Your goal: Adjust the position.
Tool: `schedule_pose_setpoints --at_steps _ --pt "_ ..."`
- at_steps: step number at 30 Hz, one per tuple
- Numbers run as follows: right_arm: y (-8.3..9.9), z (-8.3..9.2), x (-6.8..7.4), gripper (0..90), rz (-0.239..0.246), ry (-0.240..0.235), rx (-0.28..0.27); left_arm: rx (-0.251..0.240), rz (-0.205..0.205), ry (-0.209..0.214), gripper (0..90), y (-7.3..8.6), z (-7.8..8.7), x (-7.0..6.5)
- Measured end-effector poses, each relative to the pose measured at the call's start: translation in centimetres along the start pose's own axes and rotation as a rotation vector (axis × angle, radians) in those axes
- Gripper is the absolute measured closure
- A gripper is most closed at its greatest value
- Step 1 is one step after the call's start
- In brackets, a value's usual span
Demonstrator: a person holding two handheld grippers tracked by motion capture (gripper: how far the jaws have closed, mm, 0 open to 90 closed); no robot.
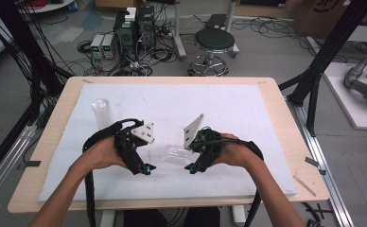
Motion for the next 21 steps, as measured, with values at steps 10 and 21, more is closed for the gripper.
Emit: schedule_pose_setpoints --at_steps 10,21 --pt "-0.5 -0.5 0.0 33.8 0.020 -0.025 0.035 0.031 -0.005 0.039 8.2 -1.2 -1.5 0.2" --pt "-0.5 -0.6 -0.1 33.8 0.019 -0.030 0.041 0.007 -0.017 0.074 14.3 -2.3 -2.9 0.4"
Point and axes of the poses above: each handheld gripper's, and its own axes: z roughly backward along the jaws, y roughly out of its underside, x roughly to its left, the point moved 5 cm from there along -z, roughly forward along the jaws, and after that the axes turned 13 degrees about y, right-handed, at the moved point
